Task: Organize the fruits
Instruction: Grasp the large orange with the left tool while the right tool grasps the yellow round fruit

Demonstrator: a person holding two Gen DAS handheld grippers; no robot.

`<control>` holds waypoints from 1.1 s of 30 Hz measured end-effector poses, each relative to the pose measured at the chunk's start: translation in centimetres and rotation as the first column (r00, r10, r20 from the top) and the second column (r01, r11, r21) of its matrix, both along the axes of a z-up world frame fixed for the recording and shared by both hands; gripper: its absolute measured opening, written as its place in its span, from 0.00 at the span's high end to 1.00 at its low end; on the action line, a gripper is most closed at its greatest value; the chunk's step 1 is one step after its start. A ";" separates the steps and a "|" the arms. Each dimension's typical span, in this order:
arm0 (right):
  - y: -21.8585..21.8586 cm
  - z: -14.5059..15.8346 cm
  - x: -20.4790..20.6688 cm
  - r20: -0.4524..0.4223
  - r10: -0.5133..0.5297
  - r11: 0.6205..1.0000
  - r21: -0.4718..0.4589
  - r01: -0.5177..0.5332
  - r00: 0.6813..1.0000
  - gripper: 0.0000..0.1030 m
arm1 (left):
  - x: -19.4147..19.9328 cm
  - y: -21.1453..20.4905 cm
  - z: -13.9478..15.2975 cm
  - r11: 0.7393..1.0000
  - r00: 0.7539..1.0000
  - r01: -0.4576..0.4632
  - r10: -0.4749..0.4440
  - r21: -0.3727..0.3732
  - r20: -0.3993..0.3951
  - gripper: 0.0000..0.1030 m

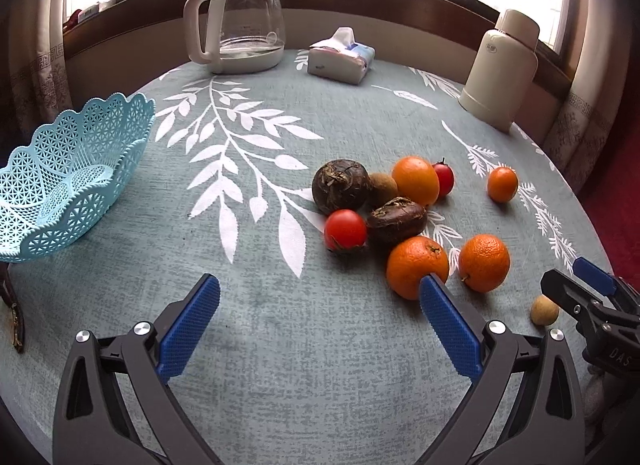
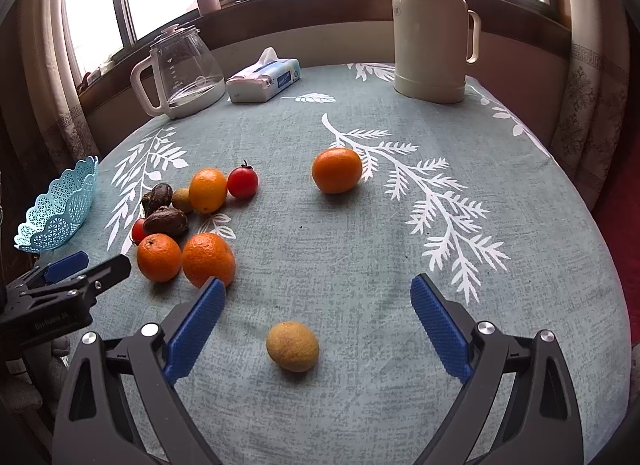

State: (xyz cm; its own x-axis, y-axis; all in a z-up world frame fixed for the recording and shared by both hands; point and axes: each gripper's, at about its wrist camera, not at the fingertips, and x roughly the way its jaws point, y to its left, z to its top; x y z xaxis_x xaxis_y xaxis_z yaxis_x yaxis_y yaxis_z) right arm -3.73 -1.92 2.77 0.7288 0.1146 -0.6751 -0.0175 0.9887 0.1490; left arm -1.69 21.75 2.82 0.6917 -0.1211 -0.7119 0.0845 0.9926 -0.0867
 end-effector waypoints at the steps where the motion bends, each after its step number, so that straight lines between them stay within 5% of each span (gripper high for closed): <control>1: -0.3 -0.1 -0.1 -0.006 0.000 1.000 0.003 0.000 1.000 0.15 | -0.2 -0.1 0.2 1.000 1.000 0.003 -0.003 0.011 0.009 0.02; 11: 0.1 -0.8 -1.4 -0.034 0.082 0.997 0.017 -0.082 0.996 0.34 | -0.7 -0.9 0.9 0.998 0.999 0.029 -0.031 0.058 0.036 0.02; 15: 0.9 -1.5 -1.1 -0.075 0.119 0.993 0.003 -0.119 0.990 0.52 | -0.6 -1.1 0.8 0.998 0.999 0.031 -0.033 0.064 0.030 0.02; 18: 1.1 -1.7 -1.0 -0.087 0.129 0.992 0.006 -0.129 0.988 0.61 | -0.4 -1.8 0.8 0.996 0.998 0.051 -0.053 0.069 0.026 0.12; 27: 1.5 -1.9 -1.0 -0.091 0.139 0.990 -0.010 -0.141 0.986 0.66 | 1.0 -4.0 -0.1 0.992 0.992 0.126 -0.125 0.033 -0.024 0.25; 33: 1.5 -1.9 -1.0 -0.090 0.140 0.990 -0.014 -0.142 0.986 0.66 | 2.0 -4.8 -0.8 0.984 0.983 0.176 -0.177 -0.028 -0.056 0.45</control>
State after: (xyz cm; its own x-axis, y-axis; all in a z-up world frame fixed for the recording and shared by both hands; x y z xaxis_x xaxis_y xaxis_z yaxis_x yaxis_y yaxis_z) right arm -4.73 -0.40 0.86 0.6438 0.1972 -0.7394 -0.1442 0.9802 0.1360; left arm 0.30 16.98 2.03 0.6153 -0.2543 -0.7461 0.2522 0.9603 -0.1192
